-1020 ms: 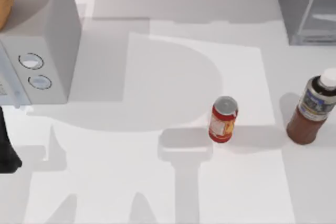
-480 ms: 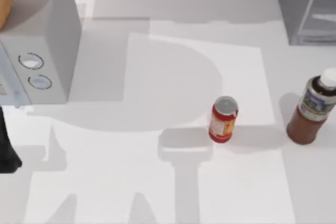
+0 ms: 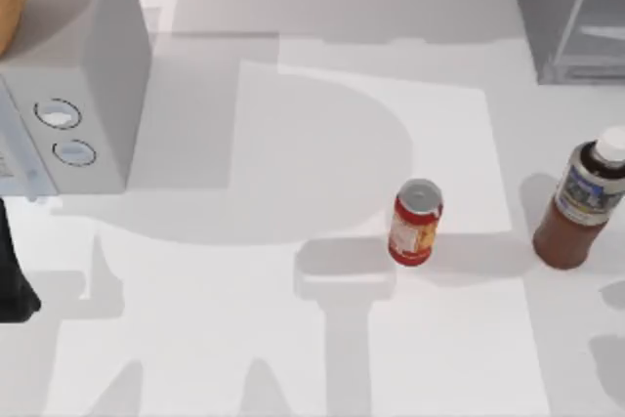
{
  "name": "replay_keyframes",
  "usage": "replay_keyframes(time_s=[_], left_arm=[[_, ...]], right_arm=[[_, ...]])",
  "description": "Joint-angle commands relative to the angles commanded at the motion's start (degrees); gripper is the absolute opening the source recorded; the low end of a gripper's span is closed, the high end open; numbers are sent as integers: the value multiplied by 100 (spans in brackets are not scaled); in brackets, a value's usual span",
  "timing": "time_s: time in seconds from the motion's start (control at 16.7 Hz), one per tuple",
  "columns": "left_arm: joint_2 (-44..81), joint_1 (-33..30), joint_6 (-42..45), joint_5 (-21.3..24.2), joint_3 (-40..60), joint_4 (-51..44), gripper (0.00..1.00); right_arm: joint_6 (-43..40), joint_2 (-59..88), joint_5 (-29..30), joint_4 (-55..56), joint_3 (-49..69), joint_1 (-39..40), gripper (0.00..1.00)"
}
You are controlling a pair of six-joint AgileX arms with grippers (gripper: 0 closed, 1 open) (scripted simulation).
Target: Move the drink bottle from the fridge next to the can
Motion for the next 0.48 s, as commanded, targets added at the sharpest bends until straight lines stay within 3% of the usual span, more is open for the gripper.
replay_keyframes(time_s=[0.3, 0.48], left_arm=[[0, 0, 0, 0, 0, 0, 100], [0, 0, 0, 0, 0, 0, 100]], right_arm=[[-3652, 3448, -1384, 11, 952, -2922, 100], [-5410, 5346, -2050, -49, 1450, -4583, 100]])
